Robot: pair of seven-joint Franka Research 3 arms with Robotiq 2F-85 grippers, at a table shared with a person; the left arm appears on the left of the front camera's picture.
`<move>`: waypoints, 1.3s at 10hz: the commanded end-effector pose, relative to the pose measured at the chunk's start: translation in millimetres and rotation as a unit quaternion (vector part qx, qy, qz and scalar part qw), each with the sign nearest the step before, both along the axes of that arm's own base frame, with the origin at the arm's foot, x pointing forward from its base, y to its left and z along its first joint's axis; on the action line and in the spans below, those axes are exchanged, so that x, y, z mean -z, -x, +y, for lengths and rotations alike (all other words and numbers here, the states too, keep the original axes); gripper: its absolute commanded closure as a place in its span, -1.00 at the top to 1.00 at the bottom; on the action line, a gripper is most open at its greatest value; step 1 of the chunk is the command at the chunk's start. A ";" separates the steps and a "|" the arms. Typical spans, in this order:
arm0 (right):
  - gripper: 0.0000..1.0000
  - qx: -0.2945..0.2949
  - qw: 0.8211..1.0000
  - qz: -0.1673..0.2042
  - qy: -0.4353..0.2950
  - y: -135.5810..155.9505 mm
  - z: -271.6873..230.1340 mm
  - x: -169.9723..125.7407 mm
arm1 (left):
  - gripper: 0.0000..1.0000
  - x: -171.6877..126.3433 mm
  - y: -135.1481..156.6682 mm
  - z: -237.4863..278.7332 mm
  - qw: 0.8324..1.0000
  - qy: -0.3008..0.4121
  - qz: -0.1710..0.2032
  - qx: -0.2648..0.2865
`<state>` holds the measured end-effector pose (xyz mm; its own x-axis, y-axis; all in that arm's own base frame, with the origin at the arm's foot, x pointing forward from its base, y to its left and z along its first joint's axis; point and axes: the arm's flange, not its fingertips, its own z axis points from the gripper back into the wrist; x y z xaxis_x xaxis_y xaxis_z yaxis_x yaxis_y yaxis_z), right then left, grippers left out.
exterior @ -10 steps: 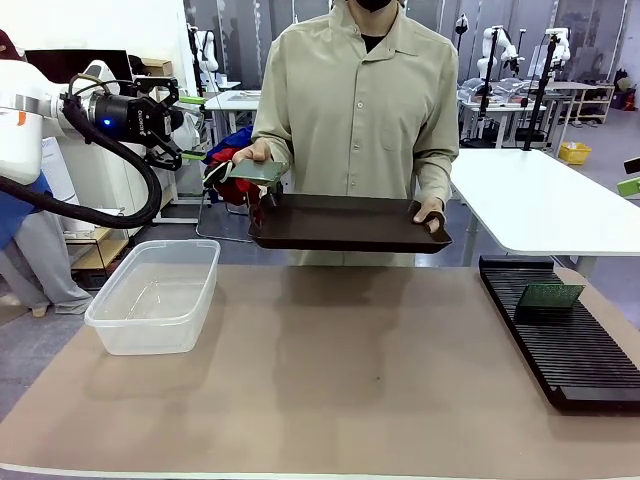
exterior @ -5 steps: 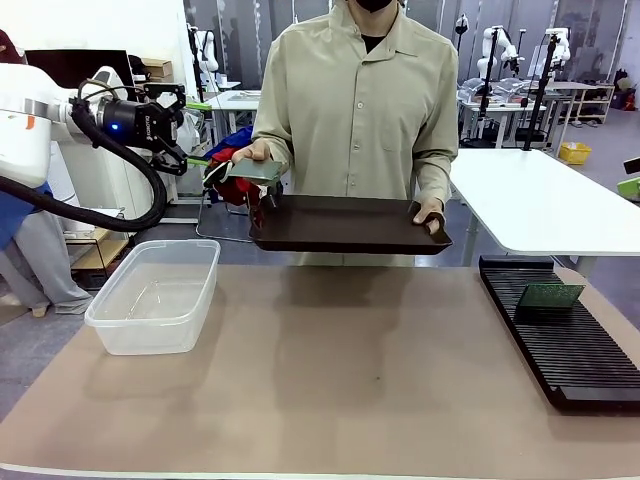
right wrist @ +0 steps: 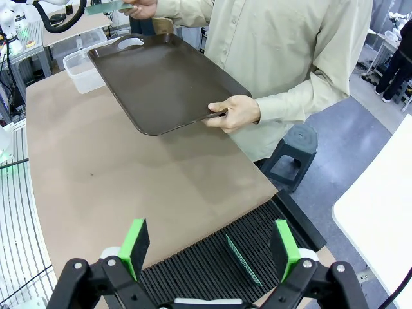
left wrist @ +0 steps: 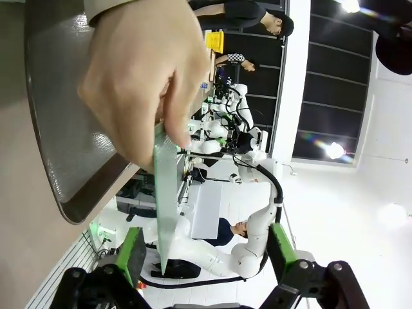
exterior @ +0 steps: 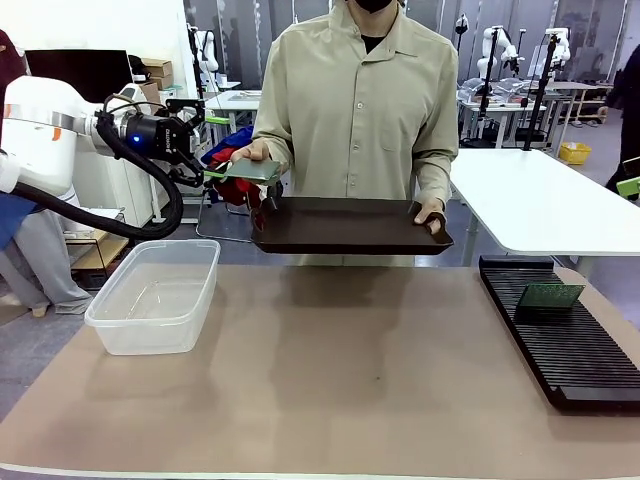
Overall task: Sort PCBs into racks and boxes based on the side picked up.
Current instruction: Pick up the Blank PCB handed by the Human.
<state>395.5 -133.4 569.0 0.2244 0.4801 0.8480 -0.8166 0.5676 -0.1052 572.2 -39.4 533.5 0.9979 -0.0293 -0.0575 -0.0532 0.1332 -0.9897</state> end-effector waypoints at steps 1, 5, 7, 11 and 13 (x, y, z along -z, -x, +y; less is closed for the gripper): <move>1.00 -0.003 1.000 0.002 -0.002 0.6 0.2 0.4 | 1.00 0.3 -8.3 -1.8 1.000 -0.006 0.015 0.014; 1.00 -0.003 1.000 0.002 -0.002 0.6 0.2 0.4 | 0.61 11.7 -18.9 -11.9 0.999 -0.021 0.011 0.028; 1.00 -0.003 1.000 0.002 -0.002 0.6 0.2 0.4 | -0.59 13.8 -19.9 -15.2 0.999 -0.025 0.011 0.033; 1.00 -0.003 1.000 0.002 -0.002 0.6 0.2 0.4 | -0.94 13.9 -18.9 -15.3 0.999 -0.025 0.014 0.036; 1.00 -0.003 1.000 0.002 -0.002 0.6 0.2 0.4 | -1.00 14.0 -18.2 -16.4 0.999 -0.025 0.017 0.038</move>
